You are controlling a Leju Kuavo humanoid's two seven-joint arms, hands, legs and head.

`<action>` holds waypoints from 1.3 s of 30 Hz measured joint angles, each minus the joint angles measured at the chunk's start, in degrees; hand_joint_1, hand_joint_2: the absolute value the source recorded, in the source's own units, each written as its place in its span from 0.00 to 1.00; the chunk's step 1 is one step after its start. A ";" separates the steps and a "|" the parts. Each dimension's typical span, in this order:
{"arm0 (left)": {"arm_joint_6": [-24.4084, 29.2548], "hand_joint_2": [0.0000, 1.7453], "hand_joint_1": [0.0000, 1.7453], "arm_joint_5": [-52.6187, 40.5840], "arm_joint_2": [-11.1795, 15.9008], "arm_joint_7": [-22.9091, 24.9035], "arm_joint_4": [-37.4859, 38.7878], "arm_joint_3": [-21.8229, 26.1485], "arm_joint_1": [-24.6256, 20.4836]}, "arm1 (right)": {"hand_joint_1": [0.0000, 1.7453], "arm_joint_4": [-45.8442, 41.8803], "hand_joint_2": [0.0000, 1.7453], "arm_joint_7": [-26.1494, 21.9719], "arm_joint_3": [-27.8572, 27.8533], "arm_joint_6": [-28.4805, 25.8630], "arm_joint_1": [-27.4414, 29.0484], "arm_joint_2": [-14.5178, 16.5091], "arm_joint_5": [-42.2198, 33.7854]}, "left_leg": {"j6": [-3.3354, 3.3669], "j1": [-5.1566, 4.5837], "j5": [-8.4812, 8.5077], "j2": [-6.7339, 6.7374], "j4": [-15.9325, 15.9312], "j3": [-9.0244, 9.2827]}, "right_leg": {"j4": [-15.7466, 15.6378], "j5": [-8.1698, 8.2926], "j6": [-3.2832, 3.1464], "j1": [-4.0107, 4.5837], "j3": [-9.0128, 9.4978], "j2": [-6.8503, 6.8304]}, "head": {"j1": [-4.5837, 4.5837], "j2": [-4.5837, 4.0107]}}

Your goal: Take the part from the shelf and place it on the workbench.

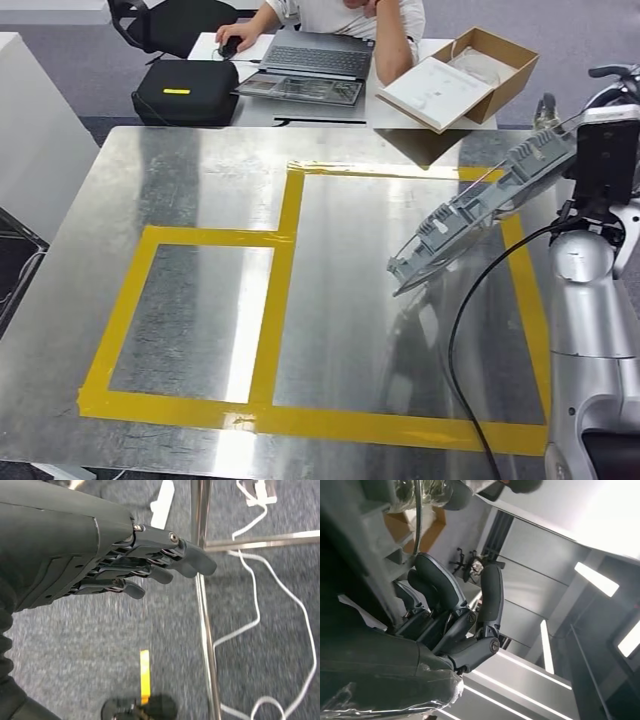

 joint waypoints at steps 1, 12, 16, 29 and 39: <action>0.00 1.00 0.00 -0.01 -0.03 0.01 0.00 -0.03 0.04 | 1.00 0.04 1.00 0.01 -0.04 0.00 0.27 -0.01 -0.01 | 0.20 0.01 -0.15 0.01 0.07 0.05 | -0.01 -0.09 0.10 0.06 0.10 0.00 | -0.02 0.00; 0.13 1.00 0.00 0.01 -0.04 0.16 0.00 -0.11 -0.47 | 1.00 -1.60 1.00 -0.02 -0.93 0.00 -2.56 -0.05 -0.17 | -1.03 0.80 -4.84 0.64 -2.59 1.92 | 2.27 -0.78 -0.45 1.07 -1.82 -0.13 | 0.02 0.00; 0.13 1.00 0.00 0.01 -0.05 0.16 0.00 -0.14 -0.80 | 1.00 -2.07 1.00 -0.03 -0.96 0.02 -3.69 -0.08 -0.20 | -1.02 0.75 -4.79 0.65 -2.58 1.98 | 2.28 -0.74 -0.42 1.00 -2.06 -0.12 | 0.01 0.00; 0.00 1.00 0.00 0.01 -0.04 0.16 0.00 -0.20 -0.89 | 1.00 -2.52 1.00 -0.02 -1.02 0.06 -4.20 -0.38 -0.25 | -0.78 0.49 -4.59 0.65 -2.42 1.94 | 2.29 -0.51 -0.16 0.72 -1.48 -0.10 | 0.01 0.00; -0.05 1.00 0.00 0.01 -0.06 0.17 0.00 -0.20 -0.90 | 1.00 -2.52 1.00 -0.03 -1.01 0.20 -4.20 -0.41 -0.24 | -0.74 0.49 -4.57 0.65 -2.41 1.95 | 2.29 -0.51 -0.16 0.72 -1.49 -0.10 | 0.01 0.00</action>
